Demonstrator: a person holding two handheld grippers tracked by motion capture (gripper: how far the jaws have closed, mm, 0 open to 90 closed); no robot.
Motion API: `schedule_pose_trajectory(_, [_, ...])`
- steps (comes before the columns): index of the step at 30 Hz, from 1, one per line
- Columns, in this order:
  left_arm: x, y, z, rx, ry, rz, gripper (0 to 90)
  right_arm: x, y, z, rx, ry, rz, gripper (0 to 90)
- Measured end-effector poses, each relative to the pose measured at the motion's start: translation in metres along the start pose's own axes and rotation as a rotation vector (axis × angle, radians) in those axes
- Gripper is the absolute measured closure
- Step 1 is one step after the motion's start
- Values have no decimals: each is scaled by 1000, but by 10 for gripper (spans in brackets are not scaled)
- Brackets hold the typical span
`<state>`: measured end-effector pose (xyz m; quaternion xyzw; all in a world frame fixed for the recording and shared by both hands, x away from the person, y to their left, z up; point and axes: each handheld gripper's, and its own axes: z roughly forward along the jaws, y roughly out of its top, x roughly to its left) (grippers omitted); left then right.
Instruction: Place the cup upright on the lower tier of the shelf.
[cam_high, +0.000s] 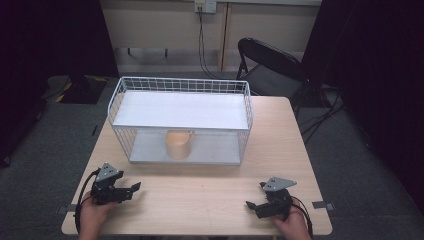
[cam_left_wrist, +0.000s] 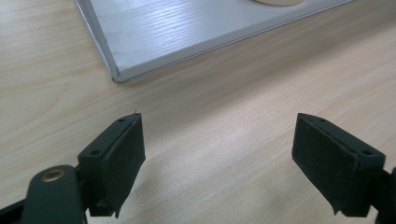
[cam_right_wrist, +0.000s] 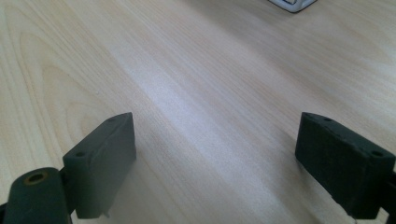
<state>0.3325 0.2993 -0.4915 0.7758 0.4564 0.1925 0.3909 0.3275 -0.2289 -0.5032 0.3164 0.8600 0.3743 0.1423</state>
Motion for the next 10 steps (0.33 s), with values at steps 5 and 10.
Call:
schedule_pose_trajectory(5, [-1, -2, 0, 8, 4, 10, 170, 0, 0, 0, 0, 0, 0, 117])
schedule_pose_trajectory(10, [-5, 0, 2, 17, 5, 27, 170, 0, 0, 0, 0, 0, 0, 117])
